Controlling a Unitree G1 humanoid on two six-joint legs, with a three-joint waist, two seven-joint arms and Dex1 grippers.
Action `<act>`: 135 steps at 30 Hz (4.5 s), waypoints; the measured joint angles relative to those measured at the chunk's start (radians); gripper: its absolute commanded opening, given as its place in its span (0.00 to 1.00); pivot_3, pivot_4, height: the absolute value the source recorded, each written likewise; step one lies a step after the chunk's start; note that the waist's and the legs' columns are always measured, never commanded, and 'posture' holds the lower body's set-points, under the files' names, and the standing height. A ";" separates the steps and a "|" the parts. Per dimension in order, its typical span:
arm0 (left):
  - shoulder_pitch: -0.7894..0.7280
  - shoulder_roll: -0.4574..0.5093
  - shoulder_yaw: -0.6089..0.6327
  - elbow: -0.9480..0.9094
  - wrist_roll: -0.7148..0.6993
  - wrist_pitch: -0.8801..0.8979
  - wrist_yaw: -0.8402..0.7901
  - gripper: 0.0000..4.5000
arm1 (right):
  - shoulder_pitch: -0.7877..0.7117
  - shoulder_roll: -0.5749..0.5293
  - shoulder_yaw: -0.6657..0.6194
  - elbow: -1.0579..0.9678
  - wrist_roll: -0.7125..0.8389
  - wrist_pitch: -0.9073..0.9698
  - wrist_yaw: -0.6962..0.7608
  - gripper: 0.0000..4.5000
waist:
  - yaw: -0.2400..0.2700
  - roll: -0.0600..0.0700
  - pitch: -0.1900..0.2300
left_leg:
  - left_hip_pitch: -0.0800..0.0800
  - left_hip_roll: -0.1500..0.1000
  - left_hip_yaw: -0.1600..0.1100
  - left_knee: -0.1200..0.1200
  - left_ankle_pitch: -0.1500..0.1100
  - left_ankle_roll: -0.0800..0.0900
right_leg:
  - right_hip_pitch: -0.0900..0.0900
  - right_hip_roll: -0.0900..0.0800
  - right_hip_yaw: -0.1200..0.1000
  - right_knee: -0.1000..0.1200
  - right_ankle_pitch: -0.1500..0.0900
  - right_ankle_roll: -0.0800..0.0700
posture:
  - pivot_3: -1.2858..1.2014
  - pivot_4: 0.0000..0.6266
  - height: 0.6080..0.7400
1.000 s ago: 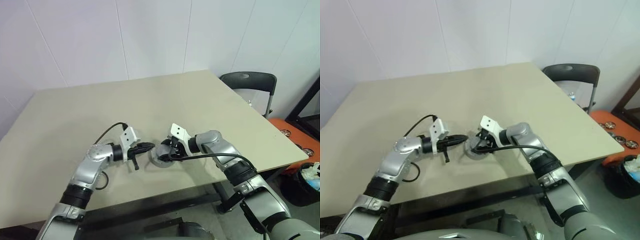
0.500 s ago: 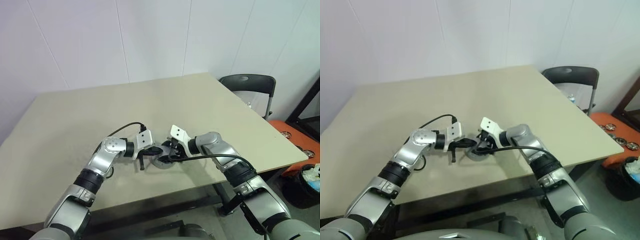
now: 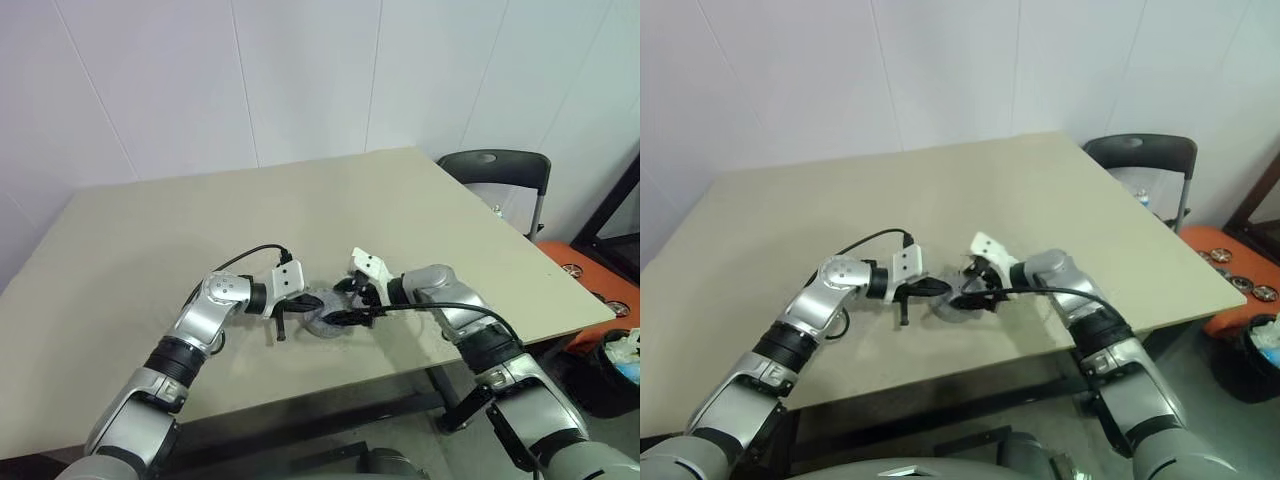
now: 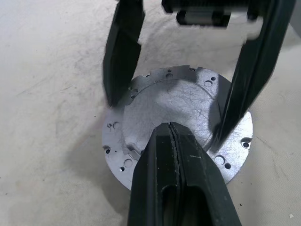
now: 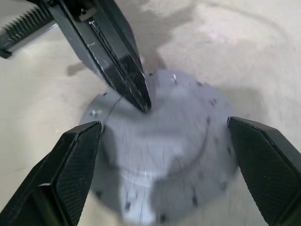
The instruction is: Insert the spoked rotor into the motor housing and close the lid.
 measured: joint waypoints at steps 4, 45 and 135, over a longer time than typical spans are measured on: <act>0.007 0.000 0.003 -0.011 0.000 0.001 0.000 0.00 | 0.013 -0.057 -0.066 0.022 0.061 0.076 0.051 1.00 | 0.000 0.000 0.001 | -0.001 0.000 0.000 0.000 -0.001 0.001 | 0.000 0.000 0.000 0.000 -0.001 0.000 | 0.52 0.00 1.00; -0.142 0.090 0.012 0.168 0.120 -0.069 -0.047 0.00 | -0.157 0.429 -0.405 0.252 0.226 0.736 -0.428 1.00 | -0.133 0.003 0.005 | 0.000 0.014 -0.005 -0.001 -0.006 -0.012 | -0.018 0.022 0.005 0.017 -0.004 -0.013 | 0.52 0.00 1.00; 0.202 -0.213 0.847 -0.279 -0.979 0.883 0.648 0.99 | -0.303 0.415 -0.775 0.448 0.512 0.438 -0.477 0.47 | -0.082 0.004 0.017 | -0.035 0.004 -0.005 0.004 -0.003 -0.020 | -0.051 0.015 0.006 0.018 0.004 -0.025 | 0.52 0.00 1.00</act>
